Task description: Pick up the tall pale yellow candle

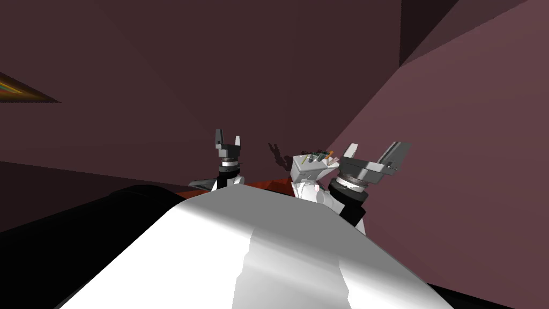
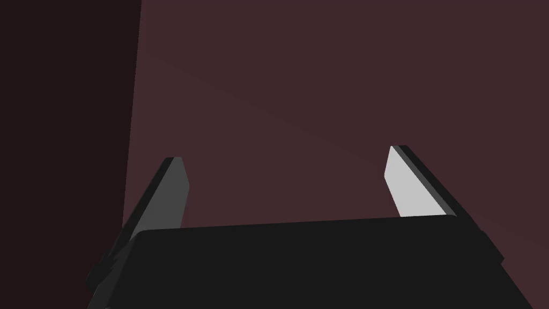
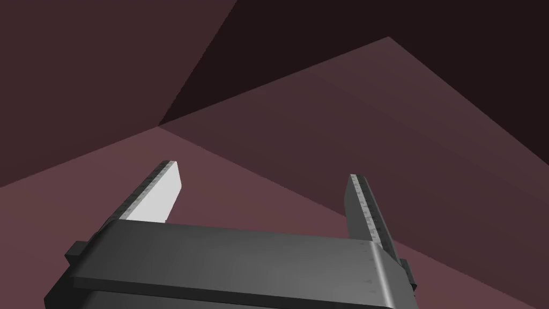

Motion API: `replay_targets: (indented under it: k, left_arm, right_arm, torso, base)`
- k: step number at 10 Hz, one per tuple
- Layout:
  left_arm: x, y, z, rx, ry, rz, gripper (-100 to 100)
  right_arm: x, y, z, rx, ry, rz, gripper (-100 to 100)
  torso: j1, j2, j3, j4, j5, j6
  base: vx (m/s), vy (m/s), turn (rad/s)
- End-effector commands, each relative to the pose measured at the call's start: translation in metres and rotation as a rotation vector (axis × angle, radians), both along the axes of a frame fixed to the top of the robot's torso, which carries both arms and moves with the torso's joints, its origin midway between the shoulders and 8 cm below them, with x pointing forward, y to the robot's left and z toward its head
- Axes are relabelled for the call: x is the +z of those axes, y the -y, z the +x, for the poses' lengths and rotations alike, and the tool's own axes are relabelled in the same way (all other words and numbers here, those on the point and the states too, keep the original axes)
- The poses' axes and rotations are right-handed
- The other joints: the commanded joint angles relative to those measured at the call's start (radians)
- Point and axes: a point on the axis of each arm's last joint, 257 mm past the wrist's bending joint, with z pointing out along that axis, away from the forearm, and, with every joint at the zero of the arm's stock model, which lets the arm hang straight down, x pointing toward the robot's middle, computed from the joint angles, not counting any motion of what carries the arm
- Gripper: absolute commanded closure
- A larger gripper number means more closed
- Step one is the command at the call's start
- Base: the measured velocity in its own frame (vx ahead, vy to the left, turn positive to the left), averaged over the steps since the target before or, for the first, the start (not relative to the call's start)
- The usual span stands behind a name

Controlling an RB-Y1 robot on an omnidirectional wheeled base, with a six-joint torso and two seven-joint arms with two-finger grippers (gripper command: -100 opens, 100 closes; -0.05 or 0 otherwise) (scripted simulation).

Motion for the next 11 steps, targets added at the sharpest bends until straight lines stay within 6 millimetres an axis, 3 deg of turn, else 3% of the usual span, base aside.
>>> replay_targets:
  k: [1,4,8,9,11]
  left_arm:
    - [0.000,0.000,0.000,0.000,0.000,0.000,0]
    - [0.000,0.000,0.000,0.000,0.000,0.000,0]
    - [0.000,0.000,0.000,0.000,0.000,0.000,0]
    - [0.000,0.000,0.000,0.000,0.000,0.000,0]
    - [0.000,0.000,0.000,0.000,0.000,0.000,0]
  right_arm:
    - [-0.008,-0.009,0.011,0.016,-0.044,-0.048,-100]
    - [-0.031,-0.021,0.036,0.027,-0.140,-0.120,-100]
    - [-0.081,-0.034,0.078,0.017,-0.321,-0.209,-100]
    - [-0.082,-0.035,0.078,0.014,-0.326,-0.214,-100]
    - [-0.113,-0.039,0.099,0.005,-0.425,-0.250,-100]
  torso:
    - [0.000,0.000,0.000,0.000,0.000,0.000]
    - [0.003,-0.001,0.000,0.000,0.001,0.000]
    - [0.007,-0.001,-0.001,0.000,0.001,0.000]
    - [0.007,-0.001,-0.001,0.000,0.002,0.000]
    - [0.004,-0.001,-0.001,0.000,0.001,0.000]
  base:
    - [0.009,0.029,0.010]
    - [0.007,0.051,0.007]
    - [0.017,0.087,0.012]
    - [0.013,0.064,-0.001]
    - [0.013,0.071,0.014]
